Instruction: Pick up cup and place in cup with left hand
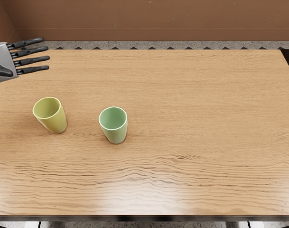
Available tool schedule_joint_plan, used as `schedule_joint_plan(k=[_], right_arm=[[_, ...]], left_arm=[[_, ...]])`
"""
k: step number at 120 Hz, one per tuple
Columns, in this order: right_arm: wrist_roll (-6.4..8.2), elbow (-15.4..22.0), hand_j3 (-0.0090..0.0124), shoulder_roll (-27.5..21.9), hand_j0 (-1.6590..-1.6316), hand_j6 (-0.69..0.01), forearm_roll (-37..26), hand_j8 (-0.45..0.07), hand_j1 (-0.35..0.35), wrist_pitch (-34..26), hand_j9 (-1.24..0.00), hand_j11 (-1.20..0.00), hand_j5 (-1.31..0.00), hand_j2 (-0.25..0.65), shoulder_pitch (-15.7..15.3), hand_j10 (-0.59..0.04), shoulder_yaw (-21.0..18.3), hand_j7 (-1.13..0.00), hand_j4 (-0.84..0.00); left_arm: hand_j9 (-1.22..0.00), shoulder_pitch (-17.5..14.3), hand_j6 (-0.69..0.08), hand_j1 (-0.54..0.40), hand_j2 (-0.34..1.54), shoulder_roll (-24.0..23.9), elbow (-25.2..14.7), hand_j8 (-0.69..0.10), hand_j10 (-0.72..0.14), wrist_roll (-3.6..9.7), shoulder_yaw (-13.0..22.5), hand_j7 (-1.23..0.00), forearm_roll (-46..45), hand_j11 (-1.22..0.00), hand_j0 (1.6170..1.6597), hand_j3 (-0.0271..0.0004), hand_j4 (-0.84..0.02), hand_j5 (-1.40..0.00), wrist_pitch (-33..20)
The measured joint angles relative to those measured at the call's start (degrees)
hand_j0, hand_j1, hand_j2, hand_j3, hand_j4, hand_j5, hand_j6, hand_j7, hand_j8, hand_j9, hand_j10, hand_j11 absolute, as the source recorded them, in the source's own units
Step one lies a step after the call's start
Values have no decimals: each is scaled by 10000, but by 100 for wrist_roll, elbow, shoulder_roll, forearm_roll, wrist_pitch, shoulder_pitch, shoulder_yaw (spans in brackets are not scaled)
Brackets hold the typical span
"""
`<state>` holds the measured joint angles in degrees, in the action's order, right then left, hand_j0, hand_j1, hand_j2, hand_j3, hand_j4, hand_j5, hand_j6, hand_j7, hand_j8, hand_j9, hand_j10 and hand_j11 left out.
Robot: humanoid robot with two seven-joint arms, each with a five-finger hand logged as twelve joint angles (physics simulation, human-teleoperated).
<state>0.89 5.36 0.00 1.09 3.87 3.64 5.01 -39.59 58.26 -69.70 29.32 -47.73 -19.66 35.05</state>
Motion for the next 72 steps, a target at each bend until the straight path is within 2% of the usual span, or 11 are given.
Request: schedule_joint_plan(k=[11, 17, 24, 30, 36, 44, 56, 72], right_arm=[[-1, 0, 0, 0, -16581, -5, -1, -3, -3491, 0, 0, 0, 0, 0, -2, -2, 0, 0, -3], [-1, -1, 0, 0, -16581, -6, 1, -4, -3491, 0, -1, 0, -1, 0, -12, -3, -2, 0, -5], [-1, -2, 0, 0, -16581, -4, 1, -3, -3491, 0, 0, 0, 0, 0, -20, -2, -2, 0, -3], [-1, -3, 0, 0, -16581, -6, 1, -4, -3491, 0, 0, 0, -1, 0, -23, -2, -1, 0, -4], [-1, -3, 0, 0, -16581, -6, 1, -4, -3491, 0, 0, 0, -1, 0, -26, -2, -1, 0, -4], [-1, -4, 0, 0, -16581, -5, 1, -4, -3491, 0, 0, 0, -1, 0, -28, -2, -1, 0, -4], [-1, -4, 0, 0, -16581, -6, 1, -4, -3491, 0, 0, 0, -1, 0, -29, -2, -1, 0, -4], [-1, -4, 0, 0, -16581, -5, 1, -4, -3491, 0, 0, 0, -1, 0, -29, -2, -2, 0, -4]], left_arm=[[2, -15, 51, 3488, -1, -15, 0, 47, 35, 9, 7, 3, 31, 1, 16581, 0, 42, 5, 0], [2, -233, 48, 3489, 0, -430, -11, 44, 33, 19, 52, 3, 355, 1, 16581, 0, 39, 5, 0], [2, -517, 44, 3488, -3, -566, -97, 41, 30, 37, 88, 3, 904, 1, 16581, 0, 36, 5, 0], [2, -724, 41, 3489, 0, -637, -313, 38, 28, 159, 110, 3, 1381, 1, 16581, 0, 33, 4, -1], [1, -839, 35, 3490, 1, -974, -583, 33, 24, 315, 128, 2, 1837, 1, 16581, 0, 28, 4, -1], [-4, -1066, 22, 3487, 3, -1266, -938, 21, 15, 434, 144, -3, 2397, -4, 16581, 0, 17, -2, -1], [-79, -1423, -47, 3418, 14, -2044, -1303, -47, -51, 517, 160, -79, 3394, -80, 16581, 0, -50, -79, -3], [-260, -1689, -198, 3252, 42, -2322, -1638, -198, -198, 553, 172, -261, 5138, -260, 16581, 0, -199, -261, -4]])
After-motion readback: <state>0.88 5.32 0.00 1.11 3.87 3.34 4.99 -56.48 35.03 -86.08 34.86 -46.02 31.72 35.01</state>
